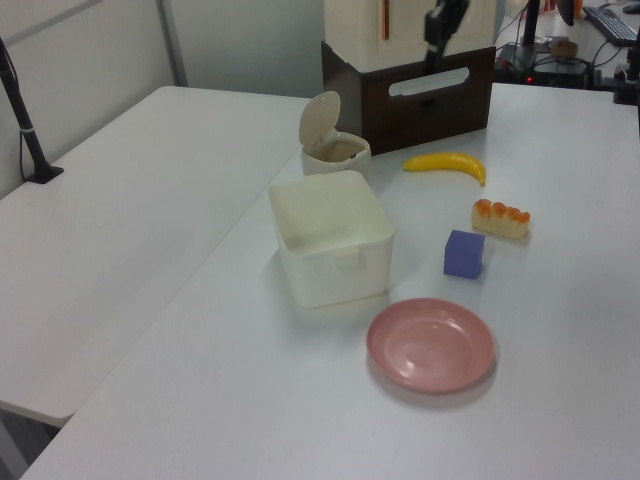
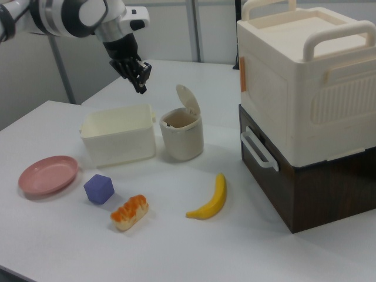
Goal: Close the trash can
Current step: 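Move the gripper over the cream trash can's raised flip lid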
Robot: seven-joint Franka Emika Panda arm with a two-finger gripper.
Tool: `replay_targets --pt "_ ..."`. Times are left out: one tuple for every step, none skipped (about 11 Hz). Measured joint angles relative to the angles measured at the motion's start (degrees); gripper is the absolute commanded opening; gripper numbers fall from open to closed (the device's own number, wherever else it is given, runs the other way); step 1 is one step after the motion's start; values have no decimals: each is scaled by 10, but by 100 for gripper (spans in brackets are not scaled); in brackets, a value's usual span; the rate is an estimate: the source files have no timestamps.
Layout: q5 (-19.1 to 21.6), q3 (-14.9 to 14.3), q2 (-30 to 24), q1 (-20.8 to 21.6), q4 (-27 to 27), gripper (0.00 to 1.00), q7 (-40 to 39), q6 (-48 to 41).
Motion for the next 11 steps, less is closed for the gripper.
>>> replay_targets --pt "-7 0 19 7 5 0 0 42" --pt "-26 0 42 16 6 0 0 94" --pt "-44 0 70 25 8 0 12 150" --pt "-55 0 96 30 12 0 29 193" --pt "-66 0 123 34 20 0 49 234" --pt "-72 0 143 36 28 0 67 271" --pt "-73 0 156 38 34 0 83 310" --pt "-73 0 164 39 39 0 101 343" --pt "-73 0 168 40 44 0 114 368" --pt "-73 0 173 40 48 0 122 391" --pt "-73 0 183 40 54 0 124 418"
